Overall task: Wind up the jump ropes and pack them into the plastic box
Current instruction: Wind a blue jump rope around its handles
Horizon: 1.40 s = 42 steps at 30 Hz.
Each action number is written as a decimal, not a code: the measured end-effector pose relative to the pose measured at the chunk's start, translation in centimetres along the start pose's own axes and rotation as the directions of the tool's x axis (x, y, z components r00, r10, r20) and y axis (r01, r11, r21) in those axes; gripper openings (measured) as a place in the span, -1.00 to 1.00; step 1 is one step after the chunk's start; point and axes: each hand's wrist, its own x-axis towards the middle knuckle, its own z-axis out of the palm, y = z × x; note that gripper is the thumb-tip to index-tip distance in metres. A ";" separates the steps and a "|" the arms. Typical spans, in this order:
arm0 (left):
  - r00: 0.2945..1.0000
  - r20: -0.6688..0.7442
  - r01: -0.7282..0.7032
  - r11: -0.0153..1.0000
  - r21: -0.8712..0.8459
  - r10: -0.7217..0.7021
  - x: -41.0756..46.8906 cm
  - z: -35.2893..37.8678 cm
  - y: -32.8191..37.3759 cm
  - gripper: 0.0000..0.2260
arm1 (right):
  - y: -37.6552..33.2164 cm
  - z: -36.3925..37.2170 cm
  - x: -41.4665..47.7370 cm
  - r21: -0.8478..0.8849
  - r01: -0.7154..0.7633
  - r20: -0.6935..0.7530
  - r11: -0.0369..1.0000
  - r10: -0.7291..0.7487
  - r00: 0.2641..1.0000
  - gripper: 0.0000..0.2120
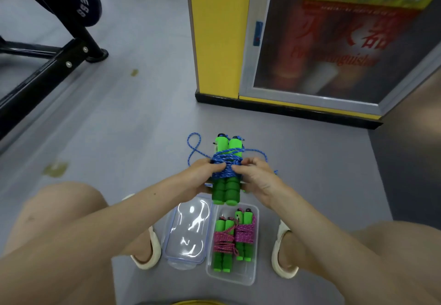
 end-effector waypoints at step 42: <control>0.990 -0.140 -0.015 0.993 -0.116 -0.001 2.0 2.7 -0.6 -0.49 | 1.8 -1.7 0.3 0.010 0.115 -0.063 0.993 -0.115 0.991 -0.44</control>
